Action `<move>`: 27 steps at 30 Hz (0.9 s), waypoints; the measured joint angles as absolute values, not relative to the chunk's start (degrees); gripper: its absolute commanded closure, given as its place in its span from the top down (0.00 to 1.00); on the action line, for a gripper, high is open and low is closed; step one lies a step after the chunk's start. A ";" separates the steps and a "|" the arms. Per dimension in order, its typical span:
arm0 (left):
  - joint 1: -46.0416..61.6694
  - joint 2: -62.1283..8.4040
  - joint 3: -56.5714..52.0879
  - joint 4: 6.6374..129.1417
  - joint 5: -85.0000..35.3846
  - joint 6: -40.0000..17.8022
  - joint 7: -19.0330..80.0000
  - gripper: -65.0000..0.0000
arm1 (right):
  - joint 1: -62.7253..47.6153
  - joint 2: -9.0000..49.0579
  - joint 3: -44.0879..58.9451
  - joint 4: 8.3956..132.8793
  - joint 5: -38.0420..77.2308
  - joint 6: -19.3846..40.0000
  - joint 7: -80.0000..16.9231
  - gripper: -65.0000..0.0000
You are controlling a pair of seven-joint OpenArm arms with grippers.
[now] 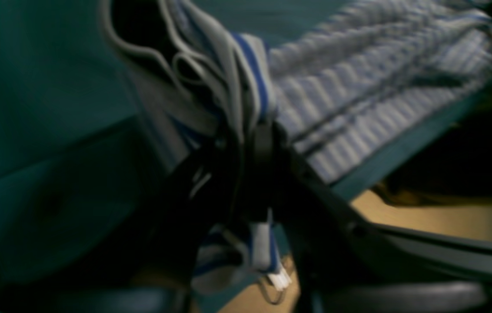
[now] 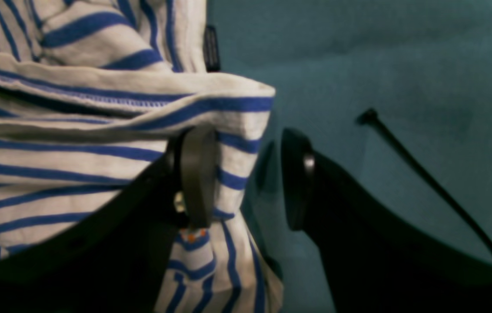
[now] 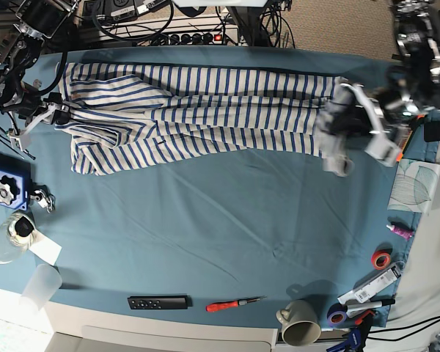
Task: Fold the T-shirt properly
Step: 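Lift the strip end with the left gripper and fold it toward the right gripper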
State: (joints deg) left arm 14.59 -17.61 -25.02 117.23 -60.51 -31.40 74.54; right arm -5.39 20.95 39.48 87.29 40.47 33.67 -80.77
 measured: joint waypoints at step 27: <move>8.27 -7.77 14.72 117.21 -30.22 -24.18 61.60 0.00 | -5.39 20.95 39.48 87.29 40.47 33.67 -80.77 0.38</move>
State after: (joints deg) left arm 8.27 -7.77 14.72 117.21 -30.22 -24.18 61.60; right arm -5.39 20.95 39.48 87.29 40.47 33.67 -80.77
